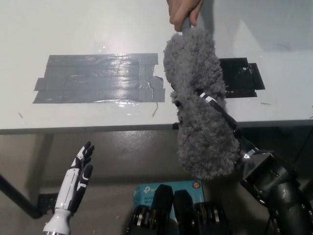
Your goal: A grey duster is kept infront of the robot in the middle of the table and the robot extends its right arm to grab the duster, picks it up and hands it to a person
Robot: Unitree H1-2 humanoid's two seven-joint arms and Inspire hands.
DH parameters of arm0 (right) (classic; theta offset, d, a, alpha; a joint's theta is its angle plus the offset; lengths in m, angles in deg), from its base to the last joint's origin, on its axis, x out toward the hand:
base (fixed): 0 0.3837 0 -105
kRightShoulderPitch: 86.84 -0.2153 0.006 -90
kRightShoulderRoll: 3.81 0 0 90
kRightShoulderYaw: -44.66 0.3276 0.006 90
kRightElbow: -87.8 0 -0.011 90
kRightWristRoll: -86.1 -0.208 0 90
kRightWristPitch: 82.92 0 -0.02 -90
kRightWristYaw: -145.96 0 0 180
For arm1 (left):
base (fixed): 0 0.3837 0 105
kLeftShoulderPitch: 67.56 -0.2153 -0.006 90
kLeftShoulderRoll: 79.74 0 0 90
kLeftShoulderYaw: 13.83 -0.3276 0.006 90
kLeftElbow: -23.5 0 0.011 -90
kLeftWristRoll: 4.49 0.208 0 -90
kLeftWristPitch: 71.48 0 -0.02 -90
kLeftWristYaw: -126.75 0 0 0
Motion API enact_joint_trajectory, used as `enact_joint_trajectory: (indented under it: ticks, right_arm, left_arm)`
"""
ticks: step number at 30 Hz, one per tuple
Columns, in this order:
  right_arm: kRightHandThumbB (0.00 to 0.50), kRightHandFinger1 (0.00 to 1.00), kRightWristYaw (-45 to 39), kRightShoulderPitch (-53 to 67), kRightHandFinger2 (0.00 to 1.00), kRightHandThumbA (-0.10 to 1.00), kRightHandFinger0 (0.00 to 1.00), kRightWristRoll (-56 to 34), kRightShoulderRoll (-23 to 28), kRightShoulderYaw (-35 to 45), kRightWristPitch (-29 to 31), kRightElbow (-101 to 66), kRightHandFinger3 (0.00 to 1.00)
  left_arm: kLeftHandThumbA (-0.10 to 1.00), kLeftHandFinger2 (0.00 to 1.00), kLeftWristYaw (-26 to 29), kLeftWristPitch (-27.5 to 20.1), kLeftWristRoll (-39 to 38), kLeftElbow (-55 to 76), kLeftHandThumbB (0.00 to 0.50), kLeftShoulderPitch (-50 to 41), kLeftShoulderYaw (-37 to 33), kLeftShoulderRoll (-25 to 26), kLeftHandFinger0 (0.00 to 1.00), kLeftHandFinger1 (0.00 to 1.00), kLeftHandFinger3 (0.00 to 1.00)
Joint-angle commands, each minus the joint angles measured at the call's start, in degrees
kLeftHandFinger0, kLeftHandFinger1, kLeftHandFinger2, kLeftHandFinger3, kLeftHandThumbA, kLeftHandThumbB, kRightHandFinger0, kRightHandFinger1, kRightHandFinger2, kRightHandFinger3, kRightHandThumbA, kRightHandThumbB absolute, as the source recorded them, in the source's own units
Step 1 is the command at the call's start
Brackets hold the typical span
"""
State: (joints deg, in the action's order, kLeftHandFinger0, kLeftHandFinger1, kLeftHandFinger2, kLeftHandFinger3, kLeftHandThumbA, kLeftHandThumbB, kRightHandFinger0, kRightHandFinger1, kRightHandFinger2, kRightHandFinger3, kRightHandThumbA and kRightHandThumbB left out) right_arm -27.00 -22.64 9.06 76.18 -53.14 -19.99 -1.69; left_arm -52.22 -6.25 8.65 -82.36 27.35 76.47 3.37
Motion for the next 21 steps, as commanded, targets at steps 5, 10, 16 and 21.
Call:
enact_joint_trajectory:
  ticks: [5, 10, 16, 21]
  right_arm:
    - [0.391, 1.0, -9.4, -0.7, 1.0, 0.61, 1.0, -1.5, 1.3, -1.5, 0.1, -4.1, 1.0]
    - [0.482, 1.0, -15.5, 0.5, 1.0, 0.83, 1.0, 4.1, 1.8, -1.4, 0.1, -5.6, 1.0]
    - [0.5, 1.0, -19.5, 2.9, 1.0, 1.0, 1.0, 12.7, 3.5, -1.7, 3.1, -7.8, 1.0]
    - [0.5, 1.0, -21.4, 5.5, 1.0, 1.0, 1.0, 17.3, 4.6, -1.0, 5.4, -9.0, 1.0]
  left_arm:
    - [1.0, 1.0, 1.7, -1.8, 0.7, 1.8, 0.272, 0.8, 0.4, 0.8, 1.0, 1.0, 1.0]
    - [1.0, 1.0, 1.4, -1.3, 0.3, 2.2, 0.268, 0.6, 0.4, 0.7, 1.0, 1.0, 1.0]
    - [1.0, 1.0, 1.6, -1.6, 0.5, 2.0, 0.259, 0.8, 0.4, 0.6, 1.0, 1.0, 1.0]
    - [1.0, 1.0, 1.8, -1.8, 0.6, 1.6, 0.261, 0.8, 0.4, 0.6, 1.0, 1.0, 1.0]
